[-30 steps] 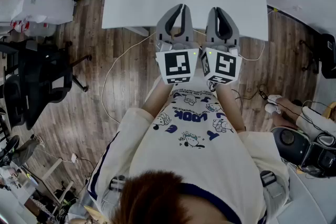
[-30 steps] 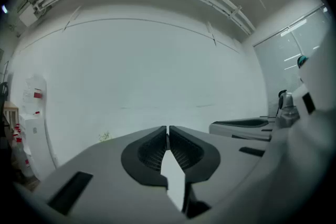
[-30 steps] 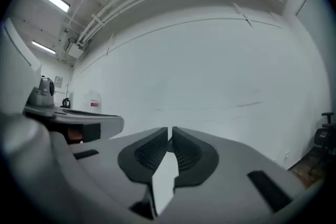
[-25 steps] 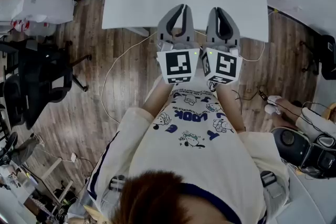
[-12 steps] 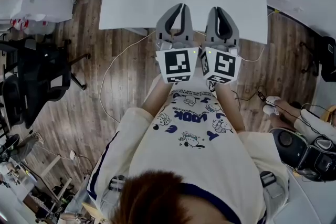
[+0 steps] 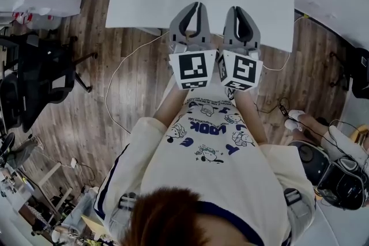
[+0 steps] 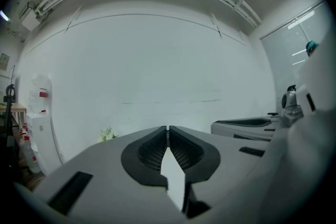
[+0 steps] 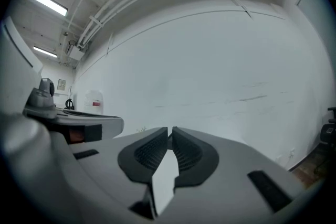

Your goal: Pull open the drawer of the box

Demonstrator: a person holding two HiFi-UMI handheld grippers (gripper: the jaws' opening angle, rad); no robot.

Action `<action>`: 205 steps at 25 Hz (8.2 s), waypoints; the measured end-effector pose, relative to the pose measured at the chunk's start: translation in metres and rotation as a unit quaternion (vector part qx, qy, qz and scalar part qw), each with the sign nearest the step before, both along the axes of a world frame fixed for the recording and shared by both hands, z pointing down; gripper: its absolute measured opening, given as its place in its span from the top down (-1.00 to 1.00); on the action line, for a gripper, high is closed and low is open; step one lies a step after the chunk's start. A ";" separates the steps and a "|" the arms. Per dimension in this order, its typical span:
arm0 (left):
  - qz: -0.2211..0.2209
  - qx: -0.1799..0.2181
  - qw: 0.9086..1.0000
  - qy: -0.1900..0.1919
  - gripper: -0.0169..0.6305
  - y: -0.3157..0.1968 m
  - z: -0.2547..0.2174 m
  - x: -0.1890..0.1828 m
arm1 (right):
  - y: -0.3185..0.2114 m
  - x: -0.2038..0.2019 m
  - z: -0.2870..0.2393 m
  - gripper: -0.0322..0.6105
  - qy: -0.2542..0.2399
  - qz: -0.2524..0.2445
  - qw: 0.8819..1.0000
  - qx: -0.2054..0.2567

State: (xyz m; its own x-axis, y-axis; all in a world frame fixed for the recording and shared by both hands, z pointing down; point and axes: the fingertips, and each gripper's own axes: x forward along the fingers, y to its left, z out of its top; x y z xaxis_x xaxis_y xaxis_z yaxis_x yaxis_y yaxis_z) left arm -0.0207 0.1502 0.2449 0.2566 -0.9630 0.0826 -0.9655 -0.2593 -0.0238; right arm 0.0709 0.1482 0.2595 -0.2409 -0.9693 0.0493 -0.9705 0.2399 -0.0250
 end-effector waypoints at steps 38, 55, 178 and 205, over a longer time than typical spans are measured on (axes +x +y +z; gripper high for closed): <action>0.013 -0.051 0.999 0.012 0.86 -0.205 0.031 0.005 | -0.192 0.019 0.035 0.76 -0.007 0.037 0.998 -0.057; 0.048 -0.104 0.993 -0.001 0.86 -0.275 0.078 -0.003 | -0.248 0.021 0.080 0.76 0.007 0.087 0.991 -0.101; 0.039 -0.314 0.948 -0.023 0.72 -0.284 0.269 0.047 | -0.261 0.047 0.183 0.76 -0.022 0.064 0.977 -0.201; 0.039 -0.276 0.960 0.024 0.66 -0.275 0.228 0.042 | -0.262 0.041 0.153 0.76 -0.019 0.065 0.983 -0.170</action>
State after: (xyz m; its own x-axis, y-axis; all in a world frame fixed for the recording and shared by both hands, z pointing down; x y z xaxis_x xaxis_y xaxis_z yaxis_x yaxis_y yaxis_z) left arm 0.0208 -0.1247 0.4733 0.3431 -0.7537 0.5605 -0.9389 -0.2919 0.1822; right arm 0.1122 -0.1137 0.4123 -0.1233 -0.9213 0.3688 -0.9893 0.0851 -0.1183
